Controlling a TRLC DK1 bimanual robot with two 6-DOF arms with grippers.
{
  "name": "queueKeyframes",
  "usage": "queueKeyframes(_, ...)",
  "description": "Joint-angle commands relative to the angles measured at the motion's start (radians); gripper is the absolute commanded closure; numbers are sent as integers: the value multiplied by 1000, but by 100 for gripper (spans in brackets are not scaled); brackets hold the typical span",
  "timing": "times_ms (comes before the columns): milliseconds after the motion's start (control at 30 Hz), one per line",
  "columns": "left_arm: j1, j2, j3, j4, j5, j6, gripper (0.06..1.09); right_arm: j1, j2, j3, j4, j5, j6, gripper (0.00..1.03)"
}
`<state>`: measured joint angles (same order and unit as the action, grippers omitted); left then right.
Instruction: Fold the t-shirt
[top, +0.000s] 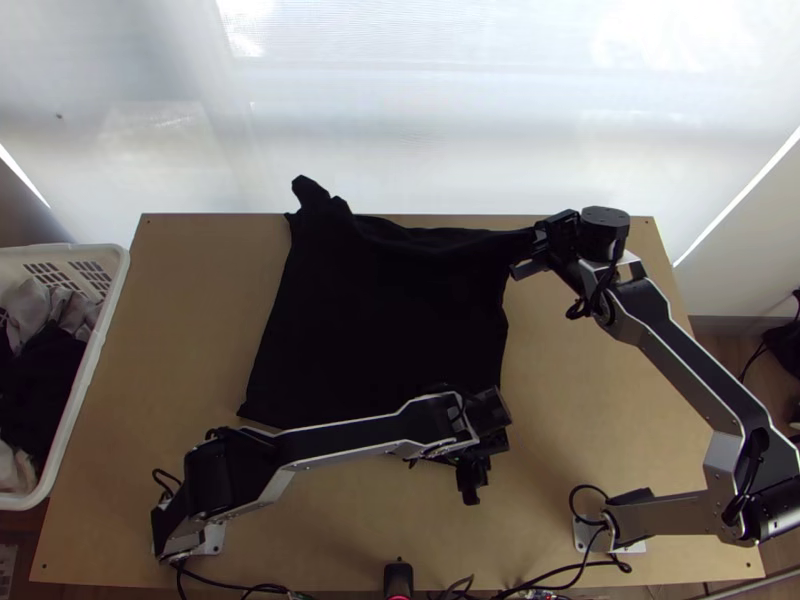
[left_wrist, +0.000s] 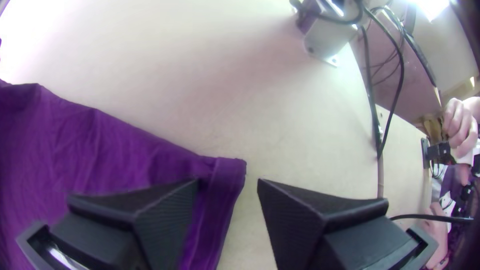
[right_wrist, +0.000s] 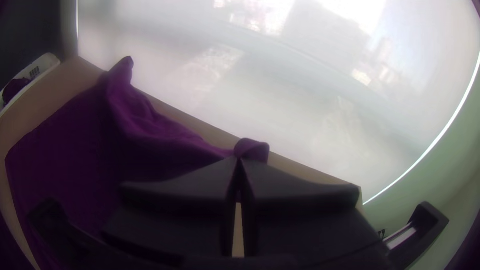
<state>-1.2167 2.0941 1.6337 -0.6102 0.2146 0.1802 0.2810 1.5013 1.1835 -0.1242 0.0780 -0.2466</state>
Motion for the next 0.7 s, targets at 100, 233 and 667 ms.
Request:
queueKeyframes(100,0,50,12,-20,5,16,83,-13,-9,7,-2,-1,6,100)
queueKeyframes(233,0,50,6,-19,5,16,101,-11,-13,7,-3,-1,6,100)
queueKeyframes(667,121,-264,-17,-74,0,18,105,-22,-59,53,-78,0,-8,100)
